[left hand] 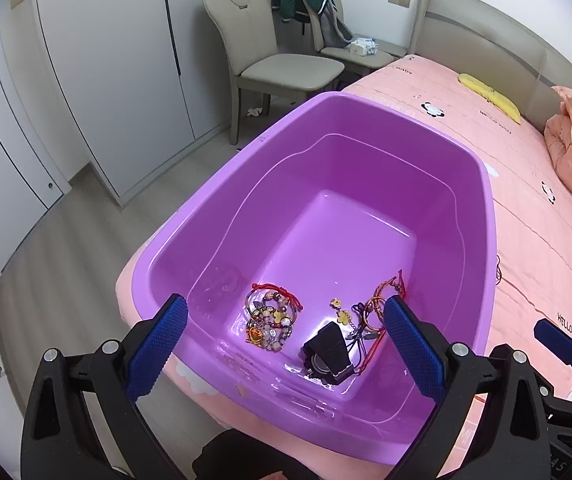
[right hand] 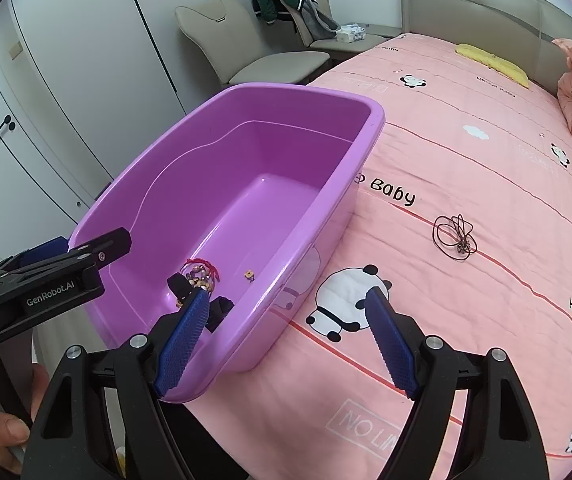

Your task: Organize jewelry

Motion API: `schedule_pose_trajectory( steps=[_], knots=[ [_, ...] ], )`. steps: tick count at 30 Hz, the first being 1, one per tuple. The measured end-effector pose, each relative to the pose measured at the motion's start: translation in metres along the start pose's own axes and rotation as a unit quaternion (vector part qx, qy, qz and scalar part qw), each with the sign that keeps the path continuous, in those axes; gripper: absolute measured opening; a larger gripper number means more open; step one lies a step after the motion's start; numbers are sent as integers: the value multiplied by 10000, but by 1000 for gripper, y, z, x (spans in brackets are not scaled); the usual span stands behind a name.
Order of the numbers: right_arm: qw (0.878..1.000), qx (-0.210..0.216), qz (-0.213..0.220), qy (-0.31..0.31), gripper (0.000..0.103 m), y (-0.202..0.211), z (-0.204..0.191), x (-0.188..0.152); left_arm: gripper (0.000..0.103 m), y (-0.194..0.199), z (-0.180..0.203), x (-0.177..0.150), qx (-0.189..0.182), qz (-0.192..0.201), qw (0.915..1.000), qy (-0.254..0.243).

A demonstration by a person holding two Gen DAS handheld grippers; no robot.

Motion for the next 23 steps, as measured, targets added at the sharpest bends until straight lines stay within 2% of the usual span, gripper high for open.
schedule_pose_trajectory(
  steps=[12,23],
  knots=[
    [10000,-6,-37,8,77,-2,-1,0,97,1,3,-2,-164,44,9998,-84],
    [10000,2,-33,-35,77,-3,0,-1,97,1,1,-3,80,34,10000,4]
  ],
)
Point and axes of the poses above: each gripper's, at about its wrist camera, not at the fingertips, and y roughly against the way its jaws point, z to its right, x to its top, the point moved 1 cm from there along -y, roughly the way its jaws point, and after that the axes turned 3 degrees about -x, right-handed, at the moved point
